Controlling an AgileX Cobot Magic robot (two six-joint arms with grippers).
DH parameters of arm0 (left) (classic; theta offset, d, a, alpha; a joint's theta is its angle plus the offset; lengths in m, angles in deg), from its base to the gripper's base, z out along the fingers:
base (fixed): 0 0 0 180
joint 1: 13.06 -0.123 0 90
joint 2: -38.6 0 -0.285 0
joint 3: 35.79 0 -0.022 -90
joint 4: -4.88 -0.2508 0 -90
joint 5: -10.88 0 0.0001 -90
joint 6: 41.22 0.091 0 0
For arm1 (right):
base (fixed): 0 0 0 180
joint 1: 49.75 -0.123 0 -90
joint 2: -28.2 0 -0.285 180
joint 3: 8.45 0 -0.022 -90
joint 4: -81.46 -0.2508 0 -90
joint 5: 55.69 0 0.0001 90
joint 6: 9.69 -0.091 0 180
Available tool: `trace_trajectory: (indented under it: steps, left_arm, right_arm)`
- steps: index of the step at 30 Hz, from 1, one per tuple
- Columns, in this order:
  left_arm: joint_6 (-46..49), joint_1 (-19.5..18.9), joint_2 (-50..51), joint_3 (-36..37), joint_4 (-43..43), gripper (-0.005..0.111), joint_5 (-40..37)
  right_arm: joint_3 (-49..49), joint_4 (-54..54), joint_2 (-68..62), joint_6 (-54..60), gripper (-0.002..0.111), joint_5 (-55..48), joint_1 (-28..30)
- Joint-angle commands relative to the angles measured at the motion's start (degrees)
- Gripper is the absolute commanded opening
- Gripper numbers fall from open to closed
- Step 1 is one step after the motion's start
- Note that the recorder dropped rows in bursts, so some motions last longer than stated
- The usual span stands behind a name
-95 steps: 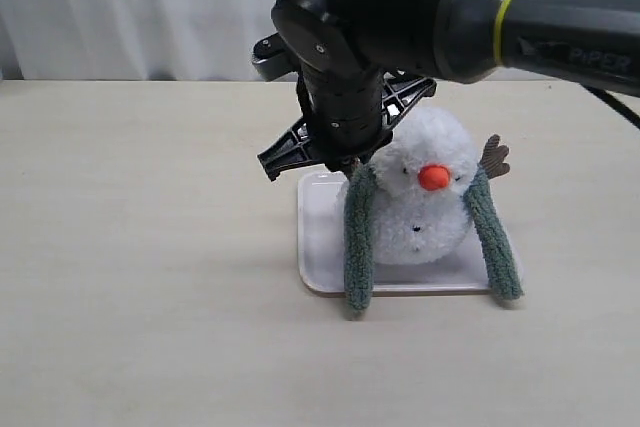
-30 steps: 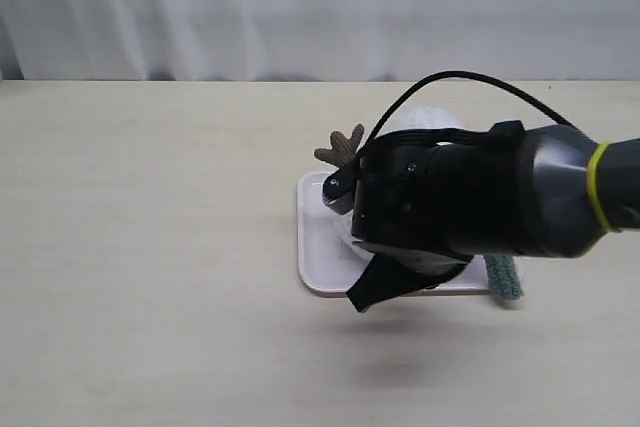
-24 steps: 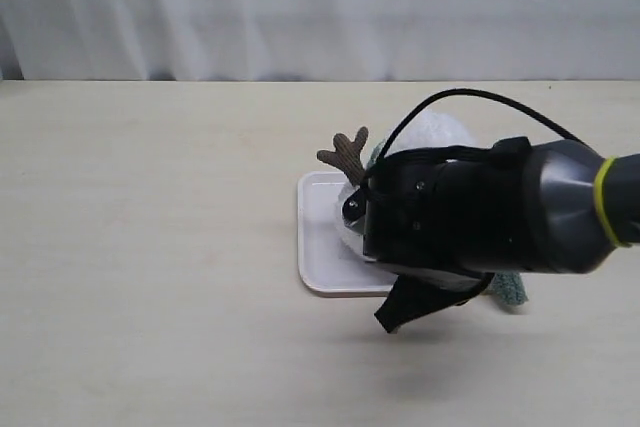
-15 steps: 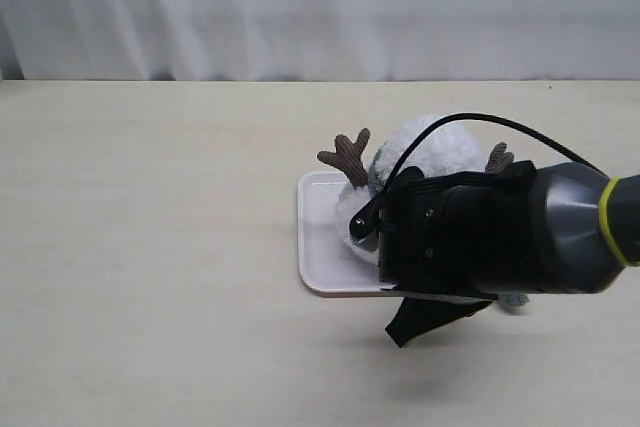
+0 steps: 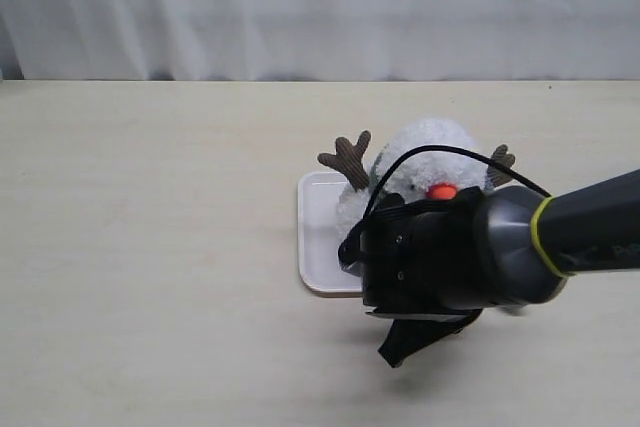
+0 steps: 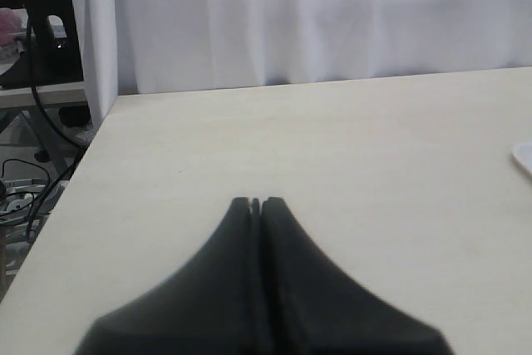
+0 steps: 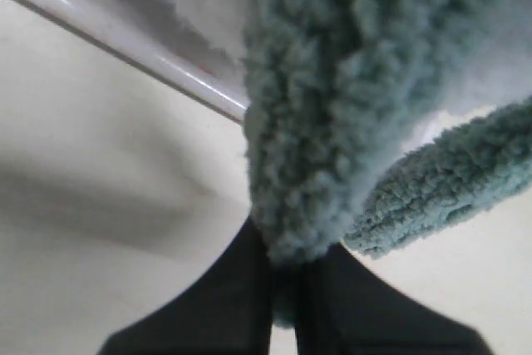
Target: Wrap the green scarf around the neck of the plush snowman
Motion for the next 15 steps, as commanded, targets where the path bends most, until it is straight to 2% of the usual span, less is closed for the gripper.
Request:
trace_trajectory:
  steps: [1,15]
  left_arm:
    - [-0.4,0.0,-0.1,0.2,0.0,0.0,0.7]
    - [-0.4,0.0,-0.1,0.2,0.0,0.0,0.7]
  right_arm:
    - [0.4,1.2,-1.5,-0.1,0.004,-0.2,-0.1]
    - [0.4,1.2,-1.8,-0.3,0.004,-0.2,-0.1]
